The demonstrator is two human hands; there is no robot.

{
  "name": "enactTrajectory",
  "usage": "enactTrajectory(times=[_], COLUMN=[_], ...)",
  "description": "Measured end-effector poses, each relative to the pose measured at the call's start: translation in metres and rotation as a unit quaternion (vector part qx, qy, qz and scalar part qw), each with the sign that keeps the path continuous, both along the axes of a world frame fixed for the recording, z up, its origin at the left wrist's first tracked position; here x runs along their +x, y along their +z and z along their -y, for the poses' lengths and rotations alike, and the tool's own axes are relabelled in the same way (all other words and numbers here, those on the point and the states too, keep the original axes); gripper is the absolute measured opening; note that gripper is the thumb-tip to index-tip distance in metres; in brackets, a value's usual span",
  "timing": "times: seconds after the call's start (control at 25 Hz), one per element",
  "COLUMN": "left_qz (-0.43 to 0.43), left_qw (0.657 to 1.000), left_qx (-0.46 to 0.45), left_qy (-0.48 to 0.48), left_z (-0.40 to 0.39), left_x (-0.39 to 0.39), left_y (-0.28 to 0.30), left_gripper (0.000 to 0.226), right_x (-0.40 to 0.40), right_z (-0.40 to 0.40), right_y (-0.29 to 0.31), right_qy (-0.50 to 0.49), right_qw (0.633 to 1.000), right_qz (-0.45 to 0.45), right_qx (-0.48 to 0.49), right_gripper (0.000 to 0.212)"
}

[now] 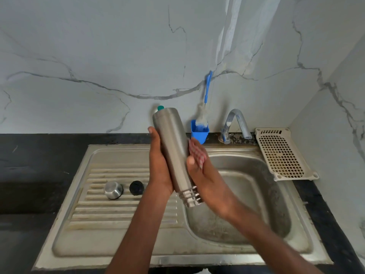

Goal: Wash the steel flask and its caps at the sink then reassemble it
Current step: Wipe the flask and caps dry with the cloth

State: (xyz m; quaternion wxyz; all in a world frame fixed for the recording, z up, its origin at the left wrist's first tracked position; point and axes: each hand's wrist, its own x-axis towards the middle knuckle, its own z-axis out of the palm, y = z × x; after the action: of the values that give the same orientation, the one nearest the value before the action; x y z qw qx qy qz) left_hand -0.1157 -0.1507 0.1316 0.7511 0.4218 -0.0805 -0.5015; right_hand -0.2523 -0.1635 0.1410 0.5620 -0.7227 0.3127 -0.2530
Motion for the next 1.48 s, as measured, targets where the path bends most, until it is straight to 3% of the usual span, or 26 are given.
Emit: enactTrajectory(times=[0.08, 0.16, 0.28, 0.36, 0.44, 0.64, 0.76, 0.84, 0.92, 1.0, 1.04, 1.08, 1.12, 1.16, 1.2, 1.24, 1.28, 1.32, 1.36, 1.44, 1.48], left_qz=[0.024, 0.057, 0.098, 0.083, 0.069, 0.076, 0.096, 0.080, 0.034, 0.014, 0.023, 0.034, 0.036, 0.026, 0.015, 0.010, 0.013, 0.017, 0.025, 0.043, 0.050], left_qw=[0.998, 0.996, 0.995, 0.996, 0.995, 0.995, 0.995, 0.992, 0.989, 0.983, 0.981, 0.982, 0.984, 0.987, 0.990, 0.992, 0.993, 0.994, 0.993, 0.988, 0.985], left_qx=[0.021, 0.041, 0.014, 0.001, -0.004, -0.017, 0.035, 0.069, 0.091, 0.095, 0.086, 0.074, 0.062, 0.052, 0.044, 0.037, 0.029, 0.017, 0.005, -0.005, 0.000], left_qy=[0.048, 0.053, 0.006, -0.038, -0.067, -0.063, -0.001, 0.065, 0.112, 0.158, 0.170, 0.171, 0.161, 0.149, 0.135, 0.121, 0.110, 0.107, 0.113, 0.147, 0.167], left_z=[0.008, 0.007, -0.001, -0.004, -0.006, -0.003, 0.009, 0.016, 0.021, 0.022, 0.022, 0.021, 0.020, 0.019, 0.018, 0.017, 0.018, 0.018, 0.019, 0.021, 0.022], left_x=[0.011, 0.007, -0.014, -0.025, -0.030, -0.021, -0.001, 0.004, 0.001, -0.004, -0.006, -0.007, -0.008, -0.010, -0.012, -0.014, -0.014, -0.012, -0.011, -0.007, -0.008], left_y=[-0.014, -0.021, -0.018, -0.014, -0.003, 0.002, -0.003, -0.002, -0.001, -0.002, -0.003, -0.004, -0.003, -0.002, -0.001, 0.000, 0.002, 0.006, 0.009, 0.016, 0.019], left_gripper=[0.096, 0.087, 0.055, 0.050, 0.059, 0.067, 0.079, 0.073, 0.060, 0.059, 0.059, 0.058, 0.058, 0.058, 0.060, 0.061, 0.060, 0.059, 0.057, 0.049, 0.044], right_x=[-0.015, -0.018, 0.002, 0.017, 0.025, 0.008, -0.011, -0.022, -0.026, -0.027, -0.024, -0.020, -0.016, -0.014, -0.016, -0.017, -0.016, -0.015, -0.013, -0.010, -0.010], right_z=[-0.025, -0.030, 0.005, 0.034, 0.054, 0.026, -0.003, -0.023, -0.037, -0.037, -0.031, -0.023, -0.013, -0.001, 0.008, 0.008, 0.006, 0.005, 0.001, -0.009, -0.014], right_y=[-0.013, -0.013, 0.005, 0.021, 0.034, 0.027, 0.010, -0.005, -0.021, -0.034, -0.036, -0.031, -0.026, -0.019, -0.017, -0.016, -0.014, -0.012, -0.010, -0.014, -0.018], right_qy=[0.026, 0.018, -0.038, -0.077, -0.081, -0.009, 0.043, 0.037, -0.015, -0.048, -0.065, -0.097, -0.126, -0.137, -0.120, -0.099, -0.099, -0.113, -0.137, -0.208, -0.213], right_qw=[0.998, 0.985, 0.962, 0.978, 0.994, 0.996, 0.993, 0.995, 0.942, 0.907, 0.922, 0.957, 0.982, 0.975, 0.926, 0.865, 0.839, 0.848, 0.889, 0.972, 0.974], right_qz=[0.000, -0.060, -0.099, -0.030, 0.038, -0.008, 0.003, -0.087, -0.207, -0.225, -0.204, -0.163, -0.129, -0.094, -0.047, 0.000, 0.025, 0.040, 0.038, -0.005, -0.044], right_qx=[-0.059, -0.159, -0.252, -0.192, -0.060, 0.090, 0.110, -0.022, -0.263, -0.353, -0.321, -0.218, -0.064, 0.148, 0.355, 0.492, 0.534, 0.517, 0.436, 0.109, -0.068], right_gripper=[0.067, 0.069, 0.071, 0.068, 0.061, 0.056, 0.049, 0.054, 0.067, 0.070, 0.065, 0.057, 0.050, 0.054, 0.062, 0.067, 0.069, 0.070, 0.068, 0.056, 0.048])
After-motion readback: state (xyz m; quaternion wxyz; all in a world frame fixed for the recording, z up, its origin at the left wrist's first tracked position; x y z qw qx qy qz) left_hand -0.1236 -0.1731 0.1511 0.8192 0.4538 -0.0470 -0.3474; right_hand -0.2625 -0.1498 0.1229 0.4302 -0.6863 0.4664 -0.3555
